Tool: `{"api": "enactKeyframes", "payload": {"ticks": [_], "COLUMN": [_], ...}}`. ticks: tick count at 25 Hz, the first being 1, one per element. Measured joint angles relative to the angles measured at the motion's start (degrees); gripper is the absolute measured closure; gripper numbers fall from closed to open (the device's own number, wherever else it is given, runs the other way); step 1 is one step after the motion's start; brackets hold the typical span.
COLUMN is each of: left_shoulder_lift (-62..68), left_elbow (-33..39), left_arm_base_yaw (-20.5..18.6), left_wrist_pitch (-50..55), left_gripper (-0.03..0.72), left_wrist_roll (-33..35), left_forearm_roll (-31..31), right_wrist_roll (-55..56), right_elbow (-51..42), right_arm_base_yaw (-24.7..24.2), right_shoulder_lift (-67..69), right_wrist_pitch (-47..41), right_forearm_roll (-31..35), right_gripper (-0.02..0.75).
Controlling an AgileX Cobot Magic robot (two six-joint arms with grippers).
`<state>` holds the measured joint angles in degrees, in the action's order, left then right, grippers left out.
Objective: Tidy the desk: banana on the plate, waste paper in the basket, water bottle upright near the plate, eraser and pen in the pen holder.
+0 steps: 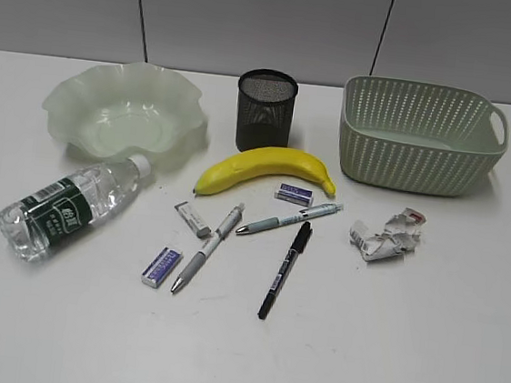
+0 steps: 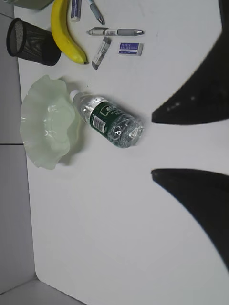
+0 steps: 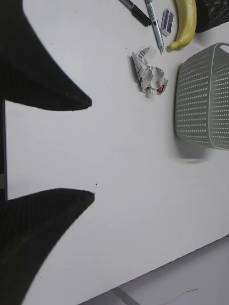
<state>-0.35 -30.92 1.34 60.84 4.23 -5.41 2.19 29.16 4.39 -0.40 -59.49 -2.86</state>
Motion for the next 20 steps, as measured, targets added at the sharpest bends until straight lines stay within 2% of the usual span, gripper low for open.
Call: {"api": "enactKeyframes", "payload": {"ticks": [20], "left_shoulder_lift": [0.00], "left_elbow": [0.00], "left_arm_base_yaw": [0.00], "left_wrist_pitch": [0.00], "left_gripper": [0.452], "left_wrist_roll": [0.00], "left_forearm_roll": [0.00], "right_wrist_roll": [0.00], "right_elbow": [0.00], "right_arm_base_yaw": [0.00], "right_shoulder_lift": [0.00], "right_wrist_pitch": [0.00], "right_forearm_roll": [0.00], "right_gripper": [0.315]}}
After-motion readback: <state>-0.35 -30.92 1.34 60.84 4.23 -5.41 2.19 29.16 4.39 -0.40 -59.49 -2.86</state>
